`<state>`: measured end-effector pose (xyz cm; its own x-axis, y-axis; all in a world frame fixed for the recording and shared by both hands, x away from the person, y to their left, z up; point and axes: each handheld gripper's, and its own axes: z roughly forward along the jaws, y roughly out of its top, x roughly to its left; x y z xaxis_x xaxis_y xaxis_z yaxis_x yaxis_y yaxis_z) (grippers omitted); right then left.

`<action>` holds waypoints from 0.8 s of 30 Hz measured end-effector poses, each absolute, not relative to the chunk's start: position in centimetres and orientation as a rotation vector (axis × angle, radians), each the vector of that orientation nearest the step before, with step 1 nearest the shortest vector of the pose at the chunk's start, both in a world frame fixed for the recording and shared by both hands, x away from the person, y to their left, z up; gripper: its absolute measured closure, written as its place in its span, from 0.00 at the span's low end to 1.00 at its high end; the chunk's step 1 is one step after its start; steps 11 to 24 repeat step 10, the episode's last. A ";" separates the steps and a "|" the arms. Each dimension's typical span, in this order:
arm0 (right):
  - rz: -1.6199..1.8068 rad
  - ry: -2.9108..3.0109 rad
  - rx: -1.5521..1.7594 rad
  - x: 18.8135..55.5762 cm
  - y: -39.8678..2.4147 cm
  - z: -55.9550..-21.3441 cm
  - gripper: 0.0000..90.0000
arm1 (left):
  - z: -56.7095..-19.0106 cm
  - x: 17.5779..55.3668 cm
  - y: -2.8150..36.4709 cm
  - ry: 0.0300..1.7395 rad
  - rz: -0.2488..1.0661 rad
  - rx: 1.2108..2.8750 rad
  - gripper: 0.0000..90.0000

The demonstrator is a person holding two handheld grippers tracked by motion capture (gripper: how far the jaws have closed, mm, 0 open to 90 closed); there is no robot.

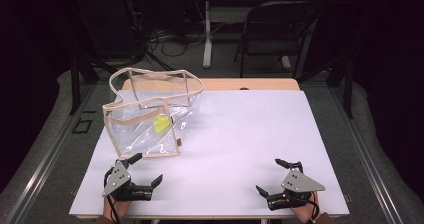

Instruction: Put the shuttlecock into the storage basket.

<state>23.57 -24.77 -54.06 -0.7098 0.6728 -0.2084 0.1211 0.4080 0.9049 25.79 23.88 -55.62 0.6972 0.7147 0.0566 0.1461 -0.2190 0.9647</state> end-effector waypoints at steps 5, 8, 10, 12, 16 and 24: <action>1.299 2.097 0.670 23.6 -24.7 -54.1 0.00 | -55.6 25.8 23.9 0.686 0.613 1.746 0.00; 1.301 2.097 0.670 23.6 -24.8 -54.1 0.00 | -55.6 25.8 23.8 0.686 0.610 1.753 0.00; 1.304 2.102 0.673 23.6 -24.8 -54.1 0.00 | -55.6 25.9 23.8 0.682 0.611 1.760 0.00; 1.304 2.102 0.673 23.6 -24.8 -54.1 0.00 | -55.6 25.9 23.8 0.682 0.611 1.760 0.00; 1.304 2.102 0.673 23.6 -24.8 -54.1 0.00 | -55.6 25.9 23.8 0.682 0.611 1.760 0.00; 1.304 2.102 0.673 23.6 -24.8 -54.1 0.00 | -55.6 25.9 23.8 0.682 0.611 1.760 0.00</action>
